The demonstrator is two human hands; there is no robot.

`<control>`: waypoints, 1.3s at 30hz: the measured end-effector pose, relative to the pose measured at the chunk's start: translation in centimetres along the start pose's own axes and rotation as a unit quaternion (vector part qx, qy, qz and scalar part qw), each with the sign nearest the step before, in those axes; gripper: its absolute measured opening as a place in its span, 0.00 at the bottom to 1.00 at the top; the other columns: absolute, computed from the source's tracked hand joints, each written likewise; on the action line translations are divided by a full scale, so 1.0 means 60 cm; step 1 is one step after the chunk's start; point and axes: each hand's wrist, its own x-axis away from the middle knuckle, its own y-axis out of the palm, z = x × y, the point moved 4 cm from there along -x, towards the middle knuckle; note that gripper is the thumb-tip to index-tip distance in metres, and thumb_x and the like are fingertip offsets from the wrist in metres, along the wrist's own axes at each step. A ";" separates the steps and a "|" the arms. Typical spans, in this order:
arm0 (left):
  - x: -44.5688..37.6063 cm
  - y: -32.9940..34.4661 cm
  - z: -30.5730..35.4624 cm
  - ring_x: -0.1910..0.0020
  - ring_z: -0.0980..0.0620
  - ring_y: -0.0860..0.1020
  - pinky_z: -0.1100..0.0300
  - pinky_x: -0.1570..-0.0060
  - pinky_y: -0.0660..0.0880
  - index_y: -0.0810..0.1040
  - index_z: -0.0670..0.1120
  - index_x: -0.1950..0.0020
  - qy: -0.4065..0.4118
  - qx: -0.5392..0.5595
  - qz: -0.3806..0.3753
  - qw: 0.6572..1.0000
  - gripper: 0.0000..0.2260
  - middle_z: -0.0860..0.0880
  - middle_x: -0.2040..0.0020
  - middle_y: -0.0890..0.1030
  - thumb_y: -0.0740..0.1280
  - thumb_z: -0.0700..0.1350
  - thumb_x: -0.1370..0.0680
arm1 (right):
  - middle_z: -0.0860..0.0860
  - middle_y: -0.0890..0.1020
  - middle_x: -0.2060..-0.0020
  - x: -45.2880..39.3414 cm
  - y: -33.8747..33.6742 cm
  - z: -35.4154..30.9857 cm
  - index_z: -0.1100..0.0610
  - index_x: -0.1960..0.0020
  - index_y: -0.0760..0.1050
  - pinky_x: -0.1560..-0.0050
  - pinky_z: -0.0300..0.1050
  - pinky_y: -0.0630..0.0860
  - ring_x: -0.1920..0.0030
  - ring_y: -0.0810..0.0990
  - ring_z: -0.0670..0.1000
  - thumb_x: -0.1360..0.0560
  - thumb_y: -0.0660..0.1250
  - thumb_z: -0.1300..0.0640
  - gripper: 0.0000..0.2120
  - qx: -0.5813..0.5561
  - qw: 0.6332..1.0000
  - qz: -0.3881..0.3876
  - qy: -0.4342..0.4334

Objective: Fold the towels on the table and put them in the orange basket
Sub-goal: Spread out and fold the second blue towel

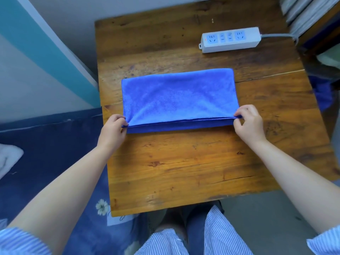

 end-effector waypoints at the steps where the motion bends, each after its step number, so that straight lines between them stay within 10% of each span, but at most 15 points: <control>1: 0.002 0.001 -0.001 0.45 0.38 0.75 0.56 0.50 0.70 0.79 0.34 0.53 0.002 -0.002 -0.003 1.000 0.06 0.37 0.44 0.77 0.66 0.30 0.28 | 0.66 0.77 0.54 0.002 0.001 0.001 0.71 0.55 0.76 0.53 0.42 0.69 0.52 0.76 0.63 0.31 0.62 0.74 0.07 0.000 1.000 -0.002 0.001; 24: 0.026 0.025 -0.011 0.45 0.35 0.76 0.47 0.53 0.76 0.75 0.31 0.50 0.061 -0.087 -0.096 0.990 0.07 0.38 0.35 0.72 0.64 0.34 0.25 | 0.67 0.75 0.52 0.017 0.020 0.013 0.71 0.58 0.74 0.55 0.55 0.74 0.55 0.76 0.65 0.32 0.61 0.76 0.05 0.051 0.995 -0.079 -0.020; 30: 0.028 0.040 -0.037 0.34 0.43 0.69 0.53 0.44 0.71 0.73 0.37 0.37 0.005 -0.117 -0.104 0.988 0.15 0.43 0.31 0.70 0.61 0.40 0.22 | 0.68 0.76 0.54 0.026 0.025 0.013 0.73 0.59 0.75 0.57 0.54 0.75 0.56 0.77 0.66 0.32 0.62 0.76 0.04 0.082 0.990 -0.103 -0.045; 35: 0.034 0.013 0.007 0.54 0.33 0.79 0.45 0.64 0.78 0.80 0.33 0.64 0.114 -0.144 -0.065 0.981 0.05 0.33 0.52 0.81 0.72 0.36 0.33 | 0.67 0.78 0.59 0.028 0.018 0.003 0.71 0.64 0.76 0.57 0.57 0.75 0.54 0.78 0.68 0.40 0.65 0.75 0.05 0.122 0.987 -0.090 -0.043; 39: -0.003 0.004 0.065 0.60 0.35 0.79 0.49 0.66 0.77 0.79 0.33 0.64 0.136 -0.124 -0.019 0.983 0.06 0.34 0.57 0.80 0.66 0.37 0.33 | 0.64 0.80 0.64 -0.010 0.017 -0.051 0.68 0.67 0.77 0.61 0.54 0.75 0.60 0.80 0.65 0.41 0.63 0.69 0.06 0.128 0.988 -0.054 -0.073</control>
